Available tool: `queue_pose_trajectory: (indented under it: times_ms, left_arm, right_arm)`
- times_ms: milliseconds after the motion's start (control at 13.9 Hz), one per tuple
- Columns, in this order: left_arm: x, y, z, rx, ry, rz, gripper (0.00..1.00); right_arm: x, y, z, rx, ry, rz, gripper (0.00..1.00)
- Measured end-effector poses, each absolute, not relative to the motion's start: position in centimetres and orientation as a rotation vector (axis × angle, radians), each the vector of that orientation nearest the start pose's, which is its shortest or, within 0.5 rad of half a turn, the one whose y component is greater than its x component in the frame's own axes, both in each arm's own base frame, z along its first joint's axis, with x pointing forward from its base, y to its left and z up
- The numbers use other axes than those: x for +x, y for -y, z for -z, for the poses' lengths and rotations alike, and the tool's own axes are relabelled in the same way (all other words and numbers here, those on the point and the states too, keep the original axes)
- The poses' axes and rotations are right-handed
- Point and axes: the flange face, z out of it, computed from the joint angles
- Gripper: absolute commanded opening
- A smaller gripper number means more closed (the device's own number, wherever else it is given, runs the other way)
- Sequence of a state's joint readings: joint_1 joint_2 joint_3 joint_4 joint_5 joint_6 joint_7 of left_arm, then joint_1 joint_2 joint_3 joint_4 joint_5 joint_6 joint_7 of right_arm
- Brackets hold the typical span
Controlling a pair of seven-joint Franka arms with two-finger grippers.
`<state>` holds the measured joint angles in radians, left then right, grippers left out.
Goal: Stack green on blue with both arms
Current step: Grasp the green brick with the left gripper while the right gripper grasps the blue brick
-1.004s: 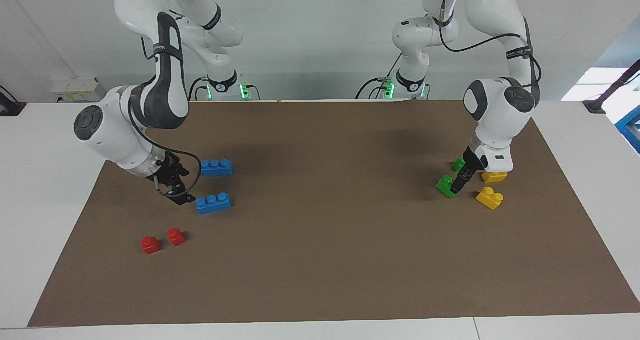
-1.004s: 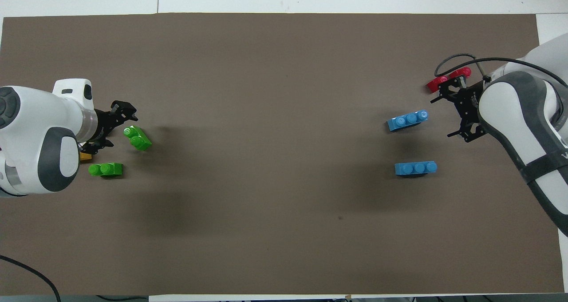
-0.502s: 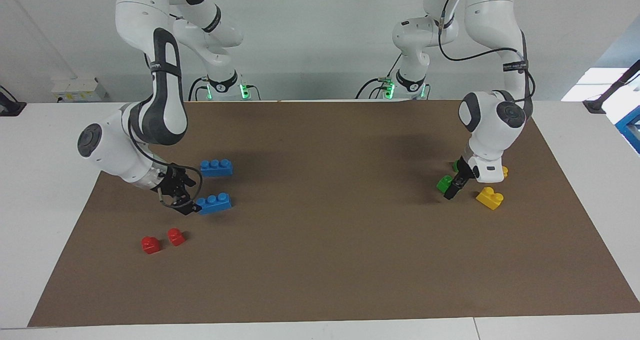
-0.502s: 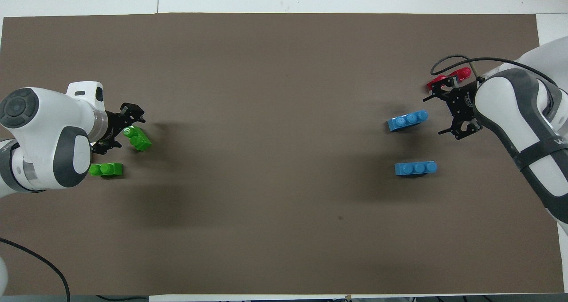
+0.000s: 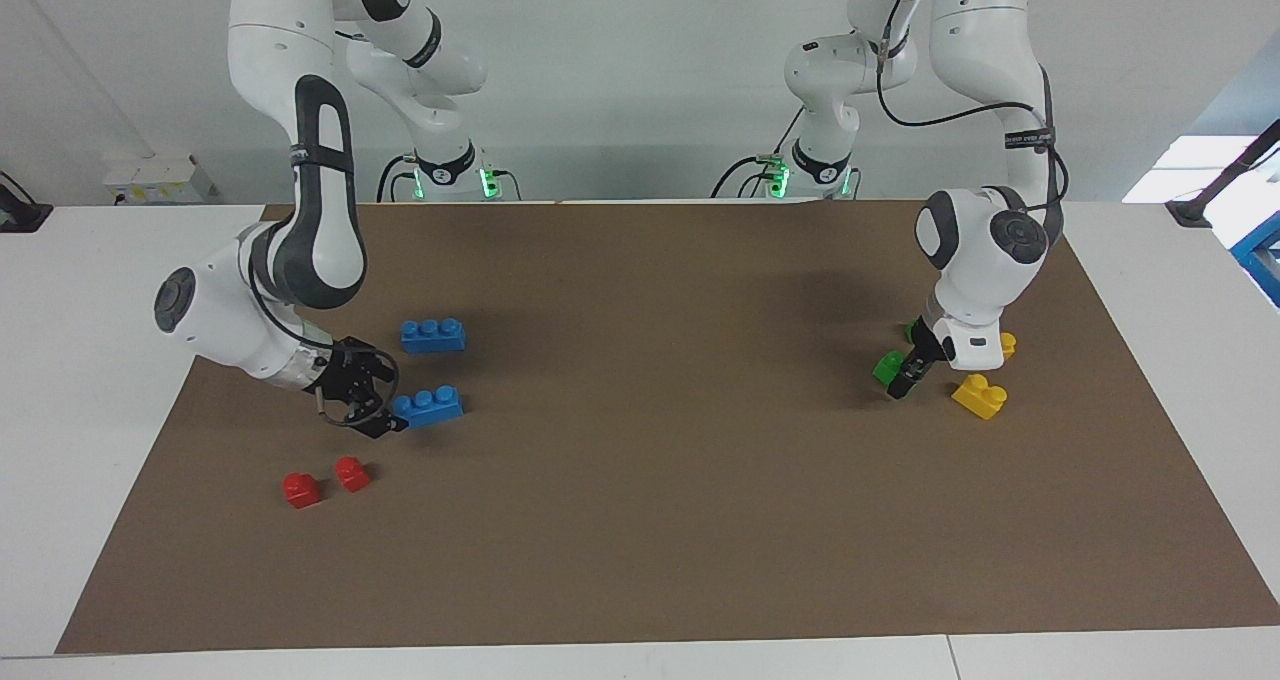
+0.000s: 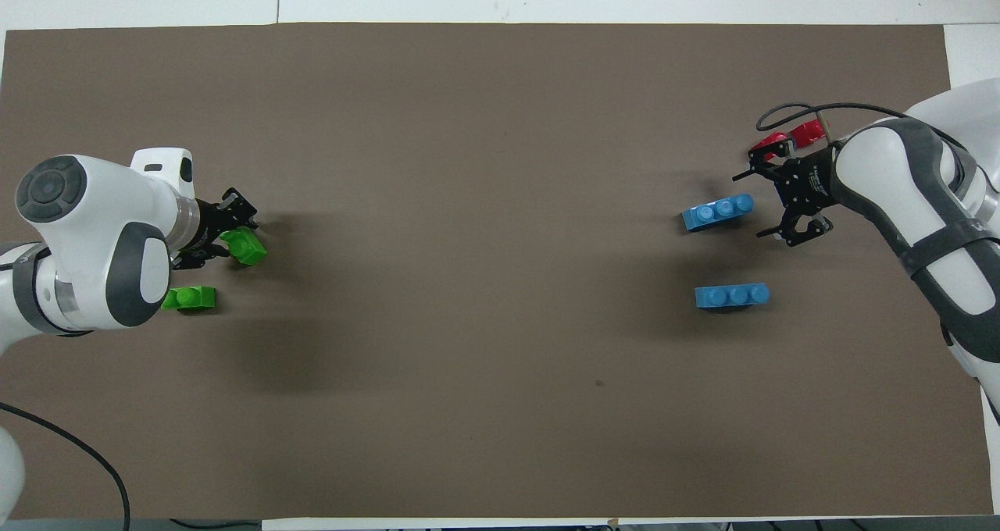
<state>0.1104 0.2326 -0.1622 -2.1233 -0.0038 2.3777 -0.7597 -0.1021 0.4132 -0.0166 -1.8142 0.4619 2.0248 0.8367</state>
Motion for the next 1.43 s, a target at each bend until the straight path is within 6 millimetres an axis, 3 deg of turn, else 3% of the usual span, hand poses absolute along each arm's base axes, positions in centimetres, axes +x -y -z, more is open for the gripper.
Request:
queue_pose_trajectory:
  times_ms: [72, 430, 717, 1076, 1291, 1435]
  left_arm:
    - [57.3, 2.8, -30.5, -2.986, 1.118, 0.012, 0.00]
    - [57.7, 2.6, -31.1, -2.988, 1.125, 0.033, 0.00]
    - [58.6, 2.6, -32.4, -2.983, 1.147, 0.045, 0.00]
    - [60.3, 3.0, -38.8, -2.868, 1.401, 0.034, 0.00]
    - [60.0, 3.5, -42.3, -2.760, 1.633, 0.081, 0.00]
    - [59.3, 4.2, -44.0, -2.702, 1.719, 0.069, 0.00]
  right_arm:
    - [62.4, 4.9, -29.8, -2.309, -1.587, -0.470, 0.98]
    - [62.4, 5.1, -27.9, -2.245, -1.590, -0.519, 0.99]
    - [62.4, 5.0, -27.6, -2.212, -1.595, -0.535, 0.99]
    - [62.3, 5.7, -27.5, -2.200, -1.609, -0.535, 0.97]
    - [62.2, 6.6, -27.5, -2.188, -1.621, -0.532, 0.94]
    - [62.2, 6.6, -27.5, -2.186, -1.622, -0.532, 0.78]
